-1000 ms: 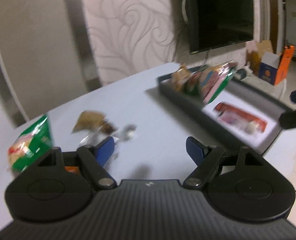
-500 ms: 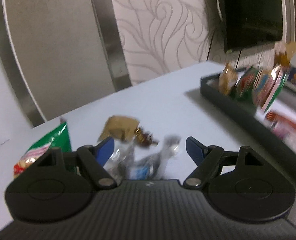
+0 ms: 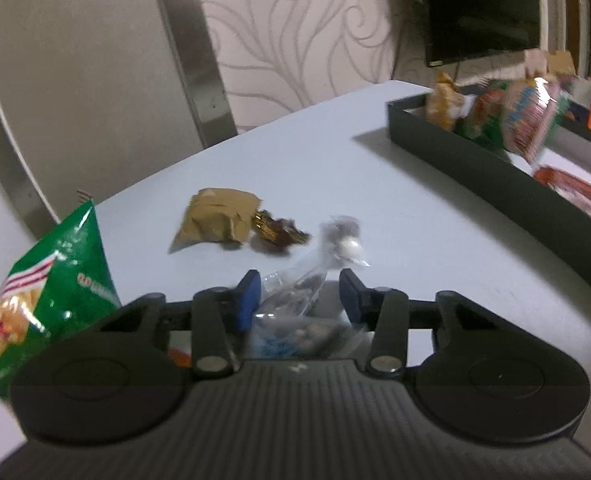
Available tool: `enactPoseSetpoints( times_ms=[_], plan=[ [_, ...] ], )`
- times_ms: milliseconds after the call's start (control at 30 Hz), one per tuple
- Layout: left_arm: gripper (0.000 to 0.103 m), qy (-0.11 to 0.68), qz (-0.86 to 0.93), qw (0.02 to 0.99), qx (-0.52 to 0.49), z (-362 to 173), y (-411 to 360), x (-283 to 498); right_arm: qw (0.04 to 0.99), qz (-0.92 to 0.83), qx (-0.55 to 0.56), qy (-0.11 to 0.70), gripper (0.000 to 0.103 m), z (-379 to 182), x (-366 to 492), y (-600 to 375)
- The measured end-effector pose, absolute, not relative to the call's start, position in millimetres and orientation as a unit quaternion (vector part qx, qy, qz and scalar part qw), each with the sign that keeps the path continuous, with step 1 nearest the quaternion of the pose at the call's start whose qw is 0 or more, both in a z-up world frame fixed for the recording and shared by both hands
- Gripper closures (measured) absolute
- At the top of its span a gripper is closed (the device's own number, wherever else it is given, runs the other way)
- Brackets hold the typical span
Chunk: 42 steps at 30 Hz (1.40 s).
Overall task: Organize snacks
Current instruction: 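Move the left gripper to the clear sunflower-seed bag and grasp it, then grasp the small clear candy packet with the right gripper while the left holds the seed bag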
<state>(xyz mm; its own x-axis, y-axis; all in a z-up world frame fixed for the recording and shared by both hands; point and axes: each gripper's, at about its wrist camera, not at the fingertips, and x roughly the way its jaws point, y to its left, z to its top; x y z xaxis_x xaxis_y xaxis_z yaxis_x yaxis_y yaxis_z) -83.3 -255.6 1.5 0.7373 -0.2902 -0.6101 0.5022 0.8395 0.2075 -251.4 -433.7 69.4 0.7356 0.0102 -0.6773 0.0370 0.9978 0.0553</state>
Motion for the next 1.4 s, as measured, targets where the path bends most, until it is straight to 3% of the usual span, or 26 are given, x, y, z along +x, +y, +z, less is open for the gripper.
enactPoseSetpoints(
  times_ms=[433,533,633,900,1333,1400],
  plan=[
    [0.056,0.286,-0.213,0.916,0.187,1,-202,-184,0.928,0.06,0.002,0.369,0.025,68,-216,-399],
    [0.034,0.29,-0.182,0.92,0.189,2,-186,-187,0.924,0.089,-0.015,0.371,0.025,64,-194,-381],
    [0.031,0.3,-0.167,0.921,0.183,6,-172,-192,0.919,0.118,-0.026,0.376,0.027,55,-161,-363],
    [0.031,0.309,-0.126,0.928,0.163,15,-146,-210,0.913,0.112,-0.046,0.389,0.047,28,-75,-341],
    [0.031,0.318,-0.091,0.93,0.163,20,-133,-226,0.902,0.115,-0.035,0.415,0.054,-7,-7,-329],
    [0.031,0.32,-0.089,0.929,0.163,20,-132,-228,0.903,0.128,-0.06,0.406,0.073,-7,-7,-323]
  ],
)
